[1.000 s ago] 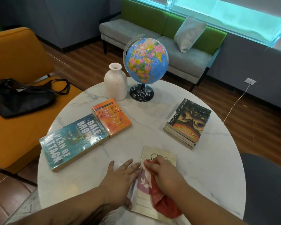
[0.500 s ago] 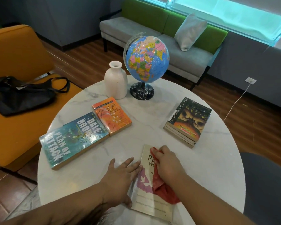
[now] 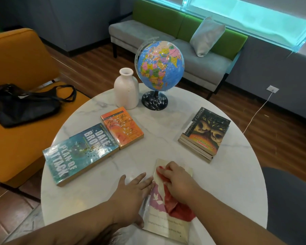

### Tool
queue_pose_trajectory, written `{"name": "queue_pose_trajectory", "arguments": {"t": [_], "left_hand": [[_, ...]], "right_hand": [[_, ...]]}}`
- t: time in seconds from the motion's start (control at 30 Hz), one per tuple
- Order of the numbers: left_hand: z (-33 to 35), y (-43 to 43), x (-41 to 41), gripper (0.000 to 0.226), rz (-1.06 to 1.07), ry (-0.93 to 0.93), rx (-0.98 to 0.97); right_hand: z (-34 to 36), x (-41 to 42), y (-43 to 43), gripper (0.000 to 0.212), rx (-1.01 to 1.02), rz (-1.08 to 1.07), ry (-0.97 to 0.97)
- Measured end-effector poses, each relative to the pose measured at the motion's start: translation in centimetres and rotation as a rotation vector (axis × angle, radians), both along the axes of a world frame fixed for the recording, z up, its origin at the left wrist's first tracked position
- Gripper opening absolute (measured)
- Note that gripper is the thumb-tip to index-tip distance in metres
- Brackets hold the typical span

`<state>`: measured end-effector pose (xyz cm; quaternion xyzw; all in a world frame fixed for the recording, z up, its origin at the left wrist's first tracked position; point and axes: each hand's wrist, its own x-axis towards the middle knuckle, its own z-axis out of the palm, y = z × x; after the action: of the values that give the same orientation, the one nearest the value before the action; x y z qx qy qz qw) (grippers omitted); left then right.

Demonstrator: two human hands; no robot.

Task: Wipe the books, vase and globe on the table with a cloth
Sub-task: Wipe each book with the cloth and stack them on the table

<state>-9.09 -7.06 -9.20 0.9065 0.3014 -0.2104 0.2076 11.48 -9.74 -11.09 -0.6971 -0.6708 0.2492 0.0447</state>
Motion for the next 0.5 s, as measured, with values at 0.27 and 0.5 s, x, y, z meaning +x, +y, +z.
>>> {"name": "queue_pose_trajectory", "arguments": {"t": [0.27, 0.5], "left_hand": [[-0.2, 0.1, -0.2, 0.116, 0.012, -0.011, -0.005], [-0.8, -0.7, -1.0, 0.118, 0.119, 0.039, 0.012]], "right_hand": [[0.0, -0.3, 2.1, 0.055, -0.030, -0.044, -0.225], [-0.9, 1.9, 0.8, 0.043, 0.001, 0.011, -0.035]]}}
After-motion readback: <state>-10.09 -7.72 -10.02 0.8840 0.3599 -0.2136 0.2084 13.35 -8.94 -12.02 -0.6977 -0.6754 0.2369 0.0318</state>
